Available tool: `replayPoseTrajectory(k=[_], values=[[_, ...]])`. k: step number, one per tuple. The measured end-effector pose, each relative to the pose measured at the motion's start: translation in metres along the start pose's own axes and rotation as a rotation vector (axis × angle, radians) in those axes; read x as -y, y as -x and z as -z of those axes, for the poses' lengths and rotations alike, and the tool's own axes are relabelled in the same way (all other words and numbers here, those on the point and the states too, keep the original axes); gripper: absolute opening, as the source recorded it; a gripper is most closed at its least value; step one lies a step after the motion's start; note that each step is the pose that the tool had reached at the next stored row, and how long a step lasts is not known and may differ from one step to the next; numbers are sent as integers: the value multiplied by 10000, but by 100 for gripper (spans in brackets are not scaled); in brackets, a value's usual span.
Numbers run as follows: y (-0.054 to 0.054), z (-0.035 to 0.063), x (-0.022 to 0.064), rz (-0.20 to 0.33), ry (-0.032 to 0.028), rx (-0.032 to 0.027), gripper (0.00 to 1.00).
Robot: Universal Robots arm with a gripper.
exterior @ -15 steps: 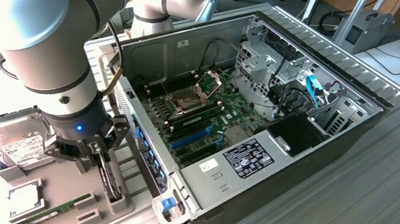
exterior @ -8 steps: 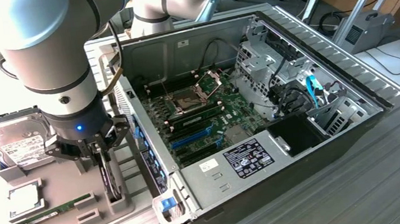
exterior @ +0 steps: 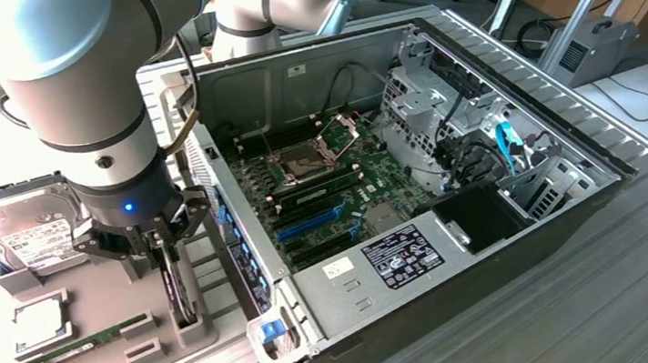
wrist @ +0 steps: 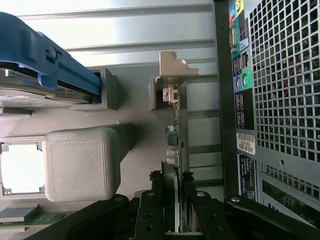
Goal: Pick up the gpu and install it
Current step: 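Pick up the gpu and move the gpu toward the slot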
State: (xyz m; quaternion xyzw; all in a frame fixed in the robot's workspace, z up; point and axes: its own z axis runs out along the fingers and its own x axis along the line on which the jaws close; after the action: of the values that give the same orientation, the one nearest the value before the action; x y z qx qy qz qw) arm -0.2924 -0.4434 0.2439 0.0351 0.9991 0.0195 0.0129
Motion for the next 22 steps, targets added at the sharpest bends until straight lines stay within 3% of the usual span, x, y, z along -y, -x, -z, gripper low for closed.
replayPoseTrajectory(k=[22], values=[[5,222,-9,0,-1,-2,26]])
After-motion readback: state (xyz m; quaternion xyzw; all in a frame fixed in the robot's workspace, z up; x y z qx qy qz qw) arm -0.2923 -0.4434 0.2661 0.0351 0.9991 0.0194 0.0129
